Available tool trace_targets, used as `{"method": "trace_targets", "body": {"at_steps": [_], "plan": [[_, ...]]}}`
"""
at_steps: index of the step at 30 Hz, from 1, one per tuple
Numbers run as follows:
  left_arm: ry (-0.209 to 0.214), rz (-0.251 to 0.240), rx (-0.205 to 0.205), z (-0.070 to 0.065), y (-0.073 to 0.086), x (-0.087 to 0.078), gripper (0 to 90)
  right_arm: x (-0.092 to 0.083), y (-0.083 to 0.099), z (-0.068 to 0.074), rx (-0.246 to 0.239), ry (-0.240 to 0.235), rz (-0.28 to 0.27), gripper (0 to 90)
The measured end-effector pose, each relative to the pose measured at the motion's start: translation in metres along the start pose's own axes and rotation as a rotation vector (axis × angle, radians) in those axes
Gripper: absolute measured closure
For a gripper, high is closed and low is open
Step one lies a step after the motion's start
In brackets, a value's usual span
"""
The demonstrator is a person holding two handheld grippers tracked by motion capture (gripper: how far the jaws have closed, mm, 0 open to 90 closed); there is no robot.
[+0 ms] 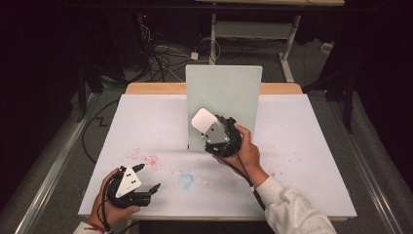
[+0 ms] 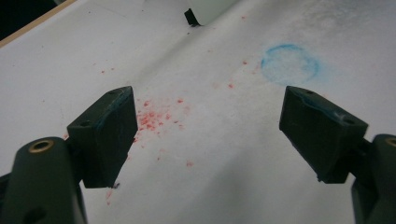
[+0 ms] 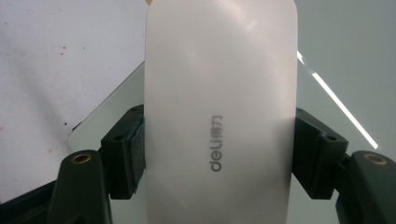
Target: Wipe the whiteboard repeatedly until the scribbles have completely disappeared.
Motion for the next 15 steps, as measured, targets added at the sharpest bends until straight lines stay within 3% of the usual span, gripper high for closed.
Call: {"method": "trace_targets", "body": {"at_steps": [2, 15], "plan": [[0.000, 0.003, 0.002, 0.000, 0.000, 0.001, 18.8, -0.007, 0.003, -0.003, -0.003, 0.001, -0.013, 31.0], [0.005, 0.007, 0.005, 0.004, 0.000, 0.004, 18.8, -0.037, 0.026, -0.020, 0.098, -0.054, -0.046, 31.0]]}}
Point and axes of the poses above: each handheld gripper's, and its own axes: x roughly forward along the jaws, y roughly out of its underside, z roughly to its left, the point moved 6 cm from there along x, roughly forward along the jaws
